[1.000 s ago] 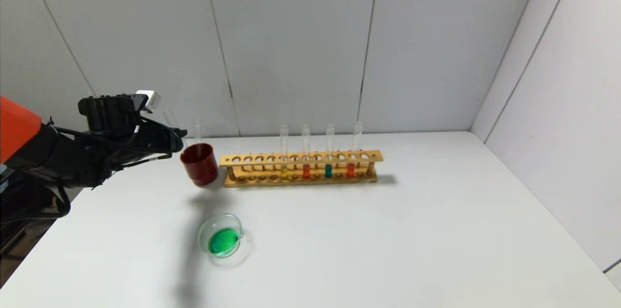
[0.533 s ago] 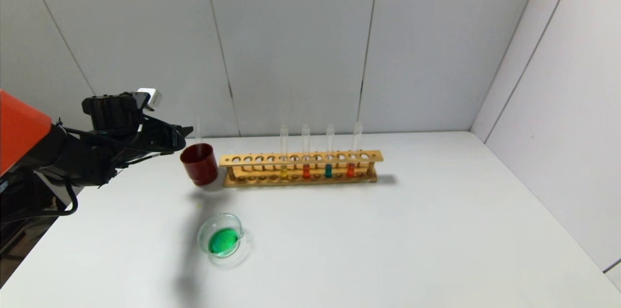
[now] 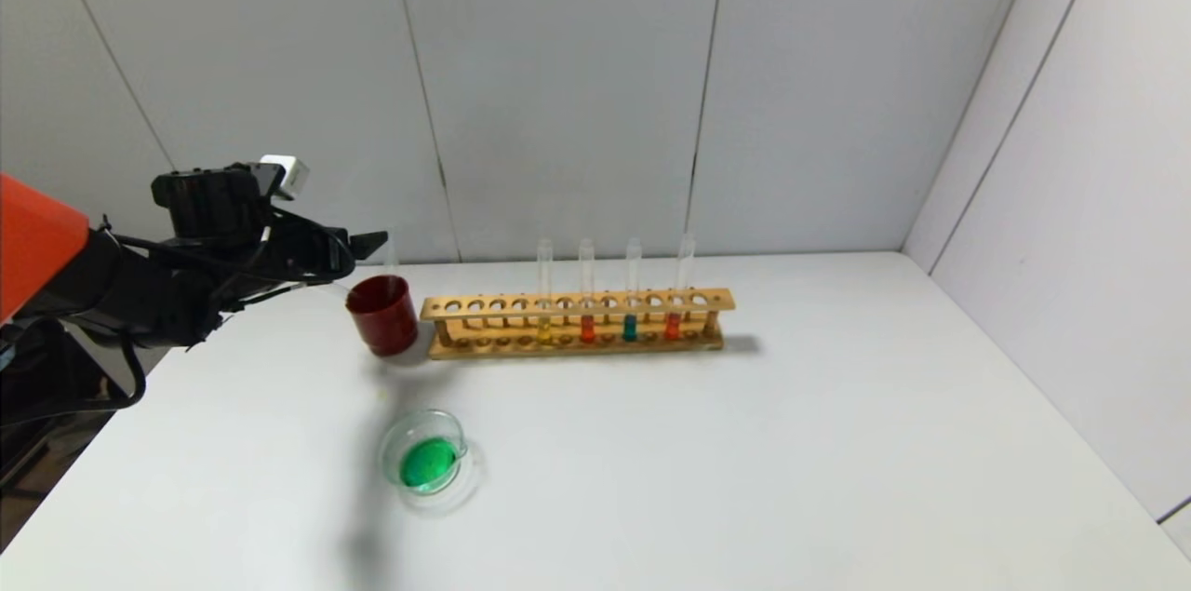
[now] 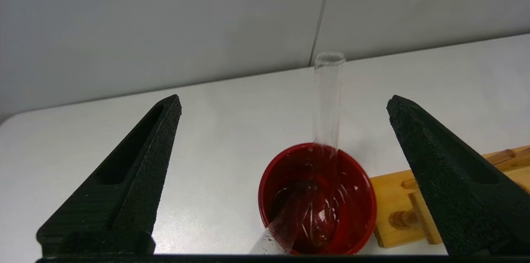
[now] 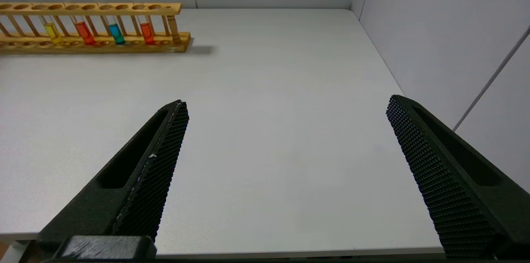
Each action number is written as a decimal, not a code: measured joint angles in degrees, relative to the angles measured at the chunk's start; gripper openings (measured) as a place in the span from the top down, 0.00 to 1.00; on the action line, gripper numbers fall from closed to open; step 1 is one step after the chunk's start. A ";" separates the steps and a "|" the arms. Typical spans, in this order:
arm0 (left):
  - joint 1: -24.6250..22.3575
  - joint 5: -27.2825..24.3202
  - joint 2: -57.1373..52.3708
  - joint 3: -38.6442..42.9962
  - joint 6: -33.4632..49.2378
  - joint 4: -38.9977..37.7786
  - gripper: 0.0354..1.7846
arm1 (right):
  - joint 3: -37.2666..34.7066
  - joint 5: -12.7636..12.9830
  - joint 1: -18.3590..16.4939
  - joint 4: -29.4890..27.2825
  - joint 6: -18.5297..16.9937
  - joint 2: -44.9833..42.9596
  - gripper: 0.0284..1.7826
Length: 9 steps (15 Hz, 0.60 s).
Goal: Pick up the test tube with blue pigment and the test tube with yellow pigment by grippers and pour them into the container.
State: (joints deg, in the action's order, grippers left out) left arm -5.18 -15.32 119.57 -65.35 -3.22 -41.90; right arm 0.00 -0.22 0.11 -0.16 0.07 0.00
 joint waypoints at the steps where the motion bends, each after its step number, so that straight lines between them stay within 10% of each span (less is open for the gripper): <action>1: 0.06 -0.02 -1.57 -0.02 -0.72 1.02 0.02 | 0.00 0.00 -0.01 -0.02 -0.02 0.00 0.02; 9: 1.24 8.25 -25.49 3.72 -4.63 14.53 0.02 | 0.00 0.00 0.00 -0.02 0.00 0.00 0.02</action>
State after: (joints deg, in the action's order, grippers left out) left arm -3.94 -7.07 94.07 -61.64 -7.85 -27.37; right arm 0.00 -0.22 0.11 -0.18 0.07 0.00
